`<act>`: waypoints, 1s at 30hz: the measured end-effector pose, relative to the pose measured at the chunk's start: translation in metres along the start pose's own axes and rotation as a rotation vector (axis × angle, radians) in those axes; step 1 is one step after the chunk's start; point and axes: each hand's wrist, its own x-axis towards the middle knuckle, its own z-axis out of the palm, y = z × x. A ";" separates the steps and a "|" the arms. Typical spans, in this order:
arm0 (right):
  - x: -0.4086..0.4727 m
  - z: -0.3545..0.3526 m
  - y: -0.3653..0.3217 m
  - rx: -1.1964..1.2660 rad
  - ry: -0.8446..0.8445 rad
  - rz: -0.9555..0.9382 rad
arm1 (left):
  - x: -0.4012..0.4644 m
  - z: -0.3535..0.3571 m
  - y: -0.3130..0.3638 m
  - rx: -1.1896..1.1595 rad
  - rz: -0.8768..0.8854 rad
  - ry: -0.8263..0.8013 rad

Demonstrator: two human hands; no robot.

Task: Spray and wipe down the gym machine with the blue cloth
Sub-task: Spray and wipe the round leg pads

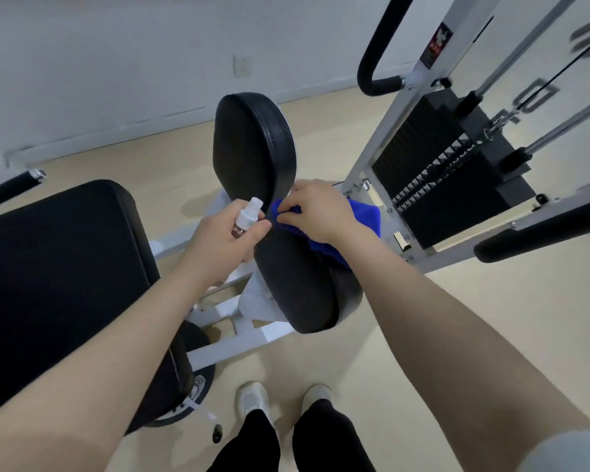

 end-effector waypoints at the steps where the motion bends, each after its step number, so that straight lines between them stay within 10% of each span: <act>1: 0.013 0.000 0.006 0.001 -0.030 0.091 | 0.001 -0.004 -0.001 -0.013 -0.019 -0.017; 4: 0.034 0.003 0.015 -0.053 -0.081 0.301 | 0.002 -0.018 -0.015 -0.137 -0.050 -0.043; 13: 0.082 -0.007 -0.016 0.152 0.138 0.040 | 0.048 -0.020 -0.044 -0.189 -0.042 0.106; 21: 0.139 -0.028 0.011 0.267 0.231 0.048 | 0.122 -0.036 -0.042 0.451 0.031 0.248; 30: 0.166 -0.016 0.022 0.327 0.265 0.058 | 0.192 -0.026 -0.060 0.339 -0.118 0.344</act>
